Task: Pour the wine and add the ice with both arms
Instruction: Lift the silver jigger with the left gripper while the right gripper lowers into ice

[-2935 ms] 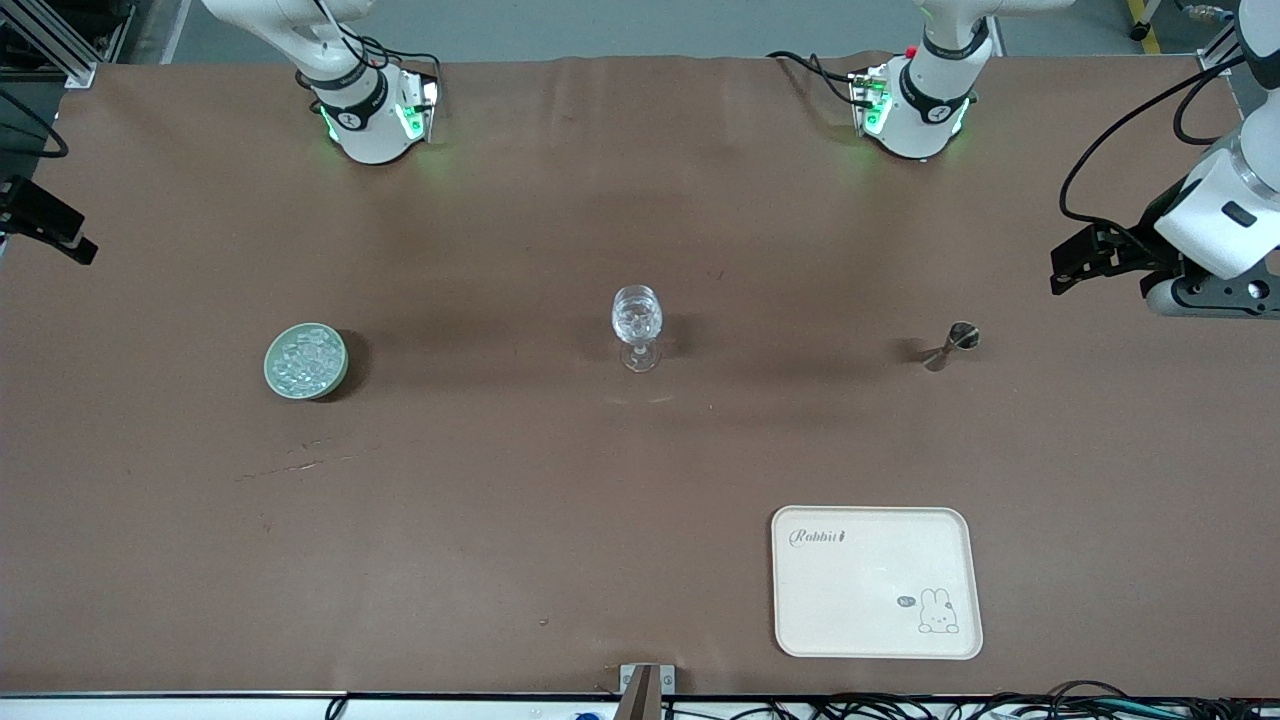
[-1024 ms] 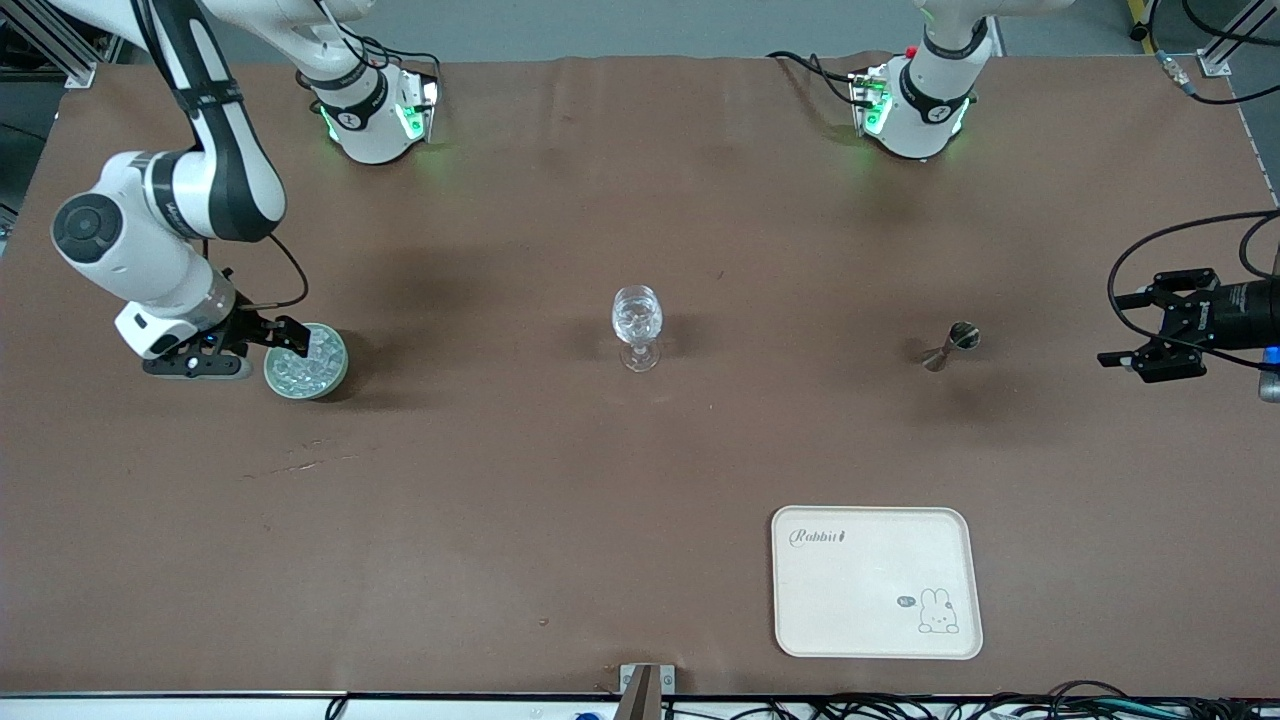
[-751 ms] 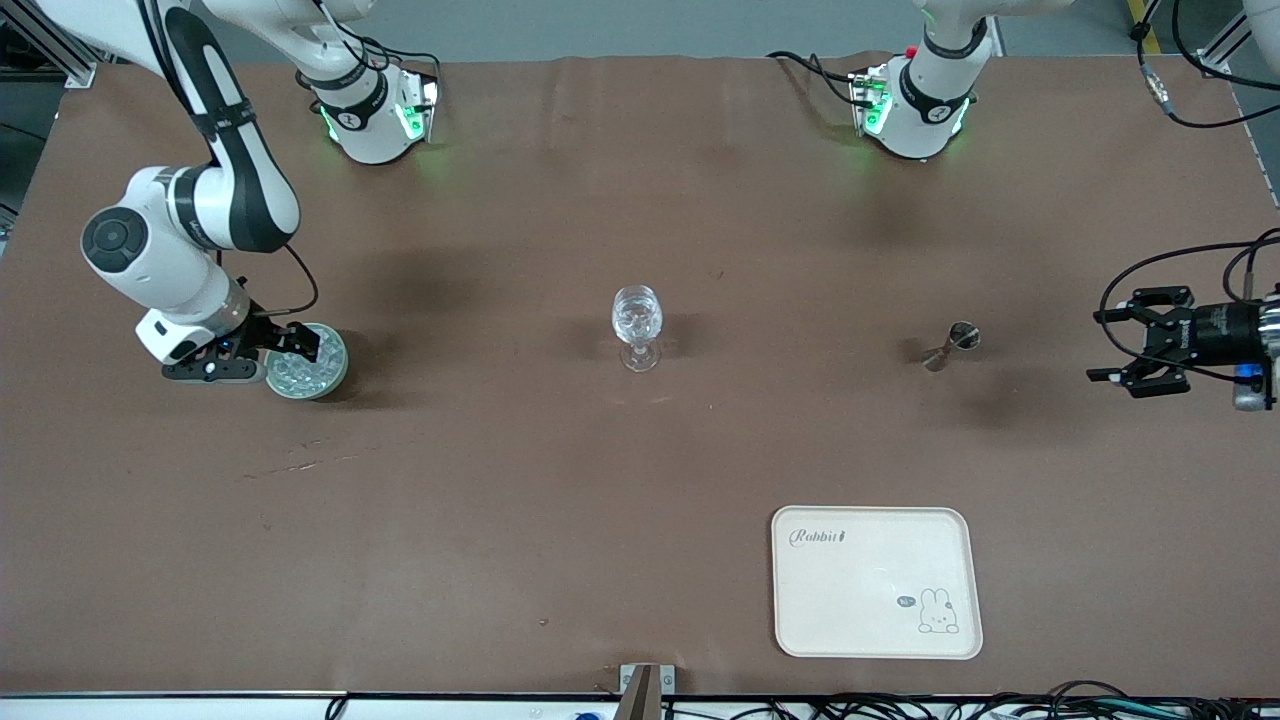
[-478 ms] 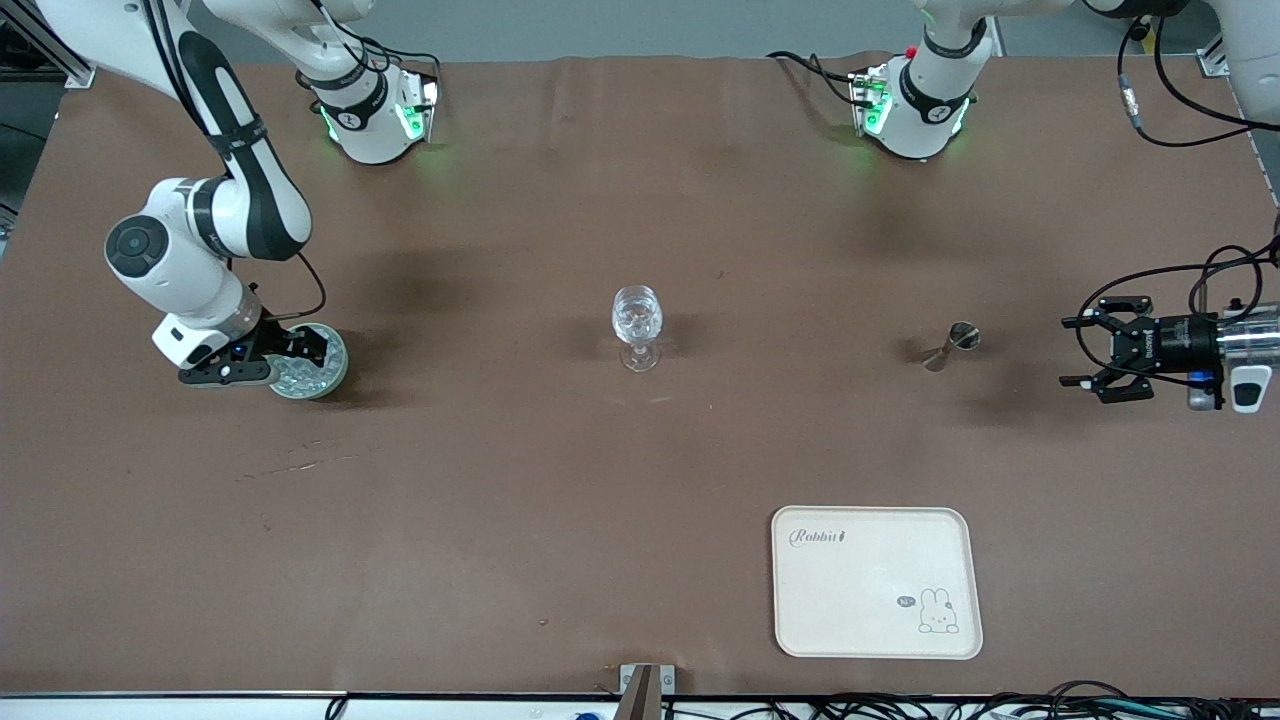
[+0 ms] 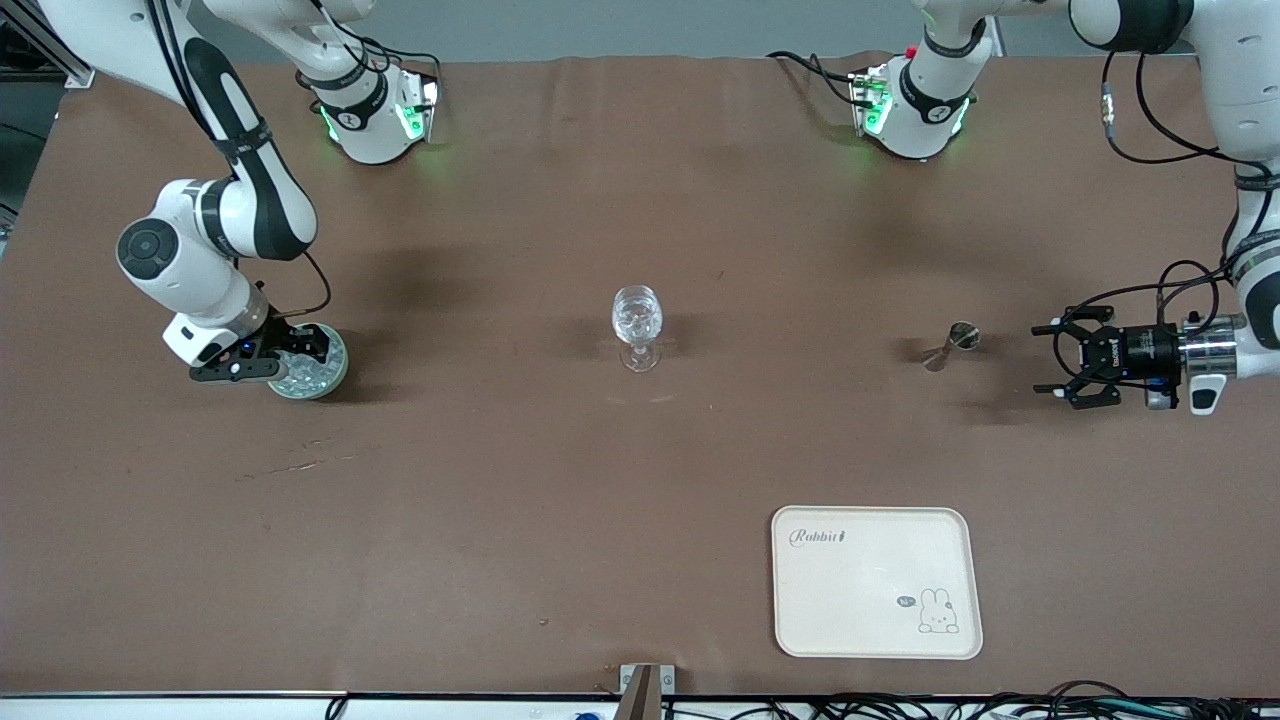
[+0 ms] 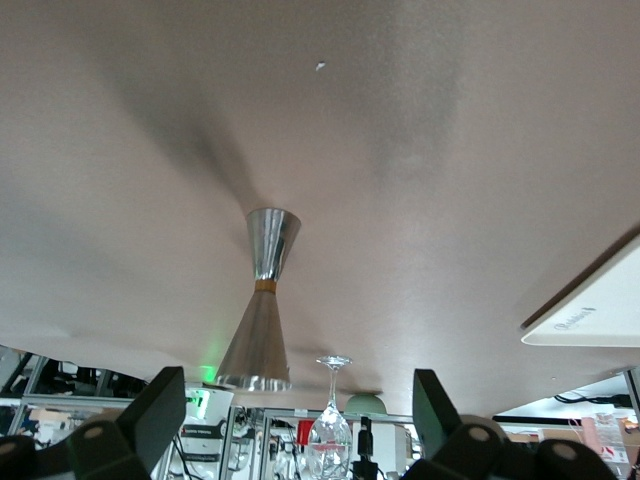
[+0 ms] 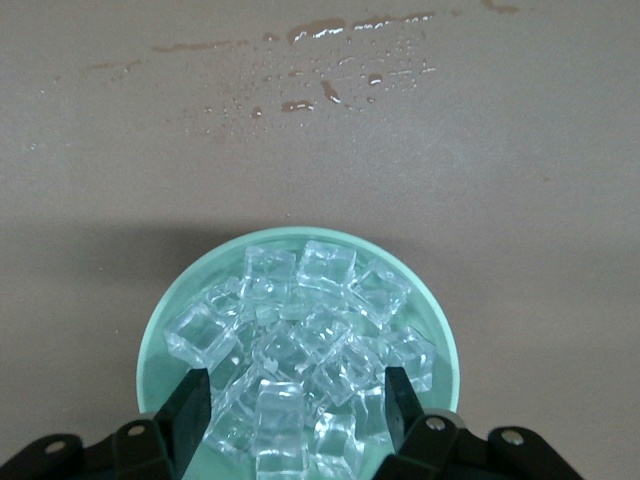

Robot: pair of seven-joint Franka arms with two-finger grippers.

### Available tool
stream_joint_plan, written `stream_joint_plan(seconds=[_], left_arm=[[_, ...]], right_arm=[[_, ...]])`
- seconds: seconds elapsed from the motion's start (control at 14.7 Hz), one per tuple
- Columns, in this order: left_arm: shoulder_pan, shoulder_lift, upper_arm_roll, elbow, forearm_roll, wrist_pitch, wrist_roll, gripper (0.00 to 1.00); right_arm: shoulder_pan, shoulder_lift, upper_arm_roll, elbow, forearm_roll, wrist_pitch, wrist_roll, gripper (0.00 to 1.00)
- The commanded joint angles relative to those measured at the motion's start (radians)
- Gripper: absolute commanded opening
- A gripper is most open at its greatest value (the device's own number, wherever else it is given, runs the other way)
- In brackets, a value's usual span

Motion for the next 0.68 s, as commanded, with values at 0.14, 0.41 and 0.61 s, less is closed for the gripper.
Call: stream_joint_plan(seconds=[0.14,0.41,0.61], left_arm=[[-0.017,0.006,0.01,-0.103,-0.066,0.019,0.114,1.0],[-0.053,-0.002,0.005,-0.193,-0.162,0.094,0.132,0.99],[-0.063,-0.017,0.004,-0.25,-0.205,0.119,0.15,0.97]], right_arm=[[-0.01,0.011,0.006,-0.017,-0.007,0.04,-0.008,0.73],[-0.009,0.019,0.006,-0.014,-0.007,0.04,-0.006,0.67],[-0.01,0.02,0.006,-0.008,-0.007,0.034,-0.003,0.62]])
